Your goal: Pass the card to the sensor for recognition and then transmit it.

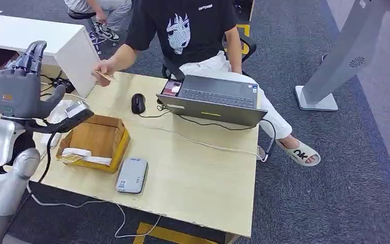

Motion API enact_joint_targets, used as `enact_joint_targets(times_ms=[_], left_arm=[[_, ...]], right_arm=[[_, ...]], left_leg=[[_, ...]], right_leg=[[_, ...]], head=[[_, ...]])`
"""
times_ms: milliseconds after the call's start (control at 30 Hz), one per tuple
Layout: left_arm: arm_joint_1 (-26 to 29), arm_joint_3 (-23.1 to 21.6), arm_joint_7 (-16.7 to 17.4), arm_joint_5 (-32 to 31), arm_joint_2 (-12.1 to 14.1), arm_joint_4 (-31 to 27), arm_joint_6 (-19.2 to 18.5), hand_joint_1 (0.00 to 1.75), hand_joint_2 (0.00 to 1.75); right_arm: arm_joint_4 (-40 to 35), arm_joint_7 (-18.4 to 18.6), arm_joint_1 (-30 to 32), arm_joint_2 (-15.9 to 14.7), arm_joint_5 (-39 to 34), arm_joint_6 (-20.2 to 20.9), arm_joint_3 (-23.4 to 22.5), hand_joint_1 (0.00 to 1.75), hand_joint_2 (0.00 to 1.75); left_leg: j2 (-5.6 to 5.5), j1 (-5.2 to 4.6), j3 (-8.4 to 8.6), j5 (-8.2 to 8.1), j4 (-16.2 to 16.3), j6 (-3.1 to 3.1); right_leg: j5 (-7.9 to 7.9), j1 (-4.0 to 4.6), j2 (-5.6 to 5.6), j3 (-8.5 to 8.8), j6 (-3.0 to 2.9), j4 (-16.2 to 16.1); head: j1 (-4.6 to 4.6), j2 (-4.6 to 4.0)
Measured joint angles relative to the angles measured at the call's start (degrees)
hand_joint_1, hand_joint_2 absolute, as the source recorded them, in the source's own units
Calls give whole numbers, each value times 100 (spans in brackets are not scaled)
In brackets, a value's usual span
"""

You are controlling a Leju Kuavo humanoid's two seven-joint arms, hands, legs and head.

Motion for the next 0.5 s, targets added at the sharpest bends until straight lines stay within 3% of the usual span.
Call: enact_joint_targets(times_ms=[200,333,500], left_arm=[[213,59,-28,44,-50,-122,-2,0,175],[1107,201,13,-228,33,-859,-431,0,175],[2195,517,90,-304,94,-1671,-459,0,175]], right_arm=[[-133,24,7,31,11,37,-66,0,175],[-332,79,26,44,-5,238,-225,0,175],[-356,107,33,46,-37,262,-352,0,175]], left_leg=[[-2,0,-3,0,0,0],[10,0,-7,-4,-2,-4],[11,0,-14,-9,-3,-5]], right_leg=[[-1,0,-3,-1,0,0],[-2,0,8,-6,0,0],[-7,0,8,-12,1,-1]], head=[[2,0],[2,0],[4,0]])
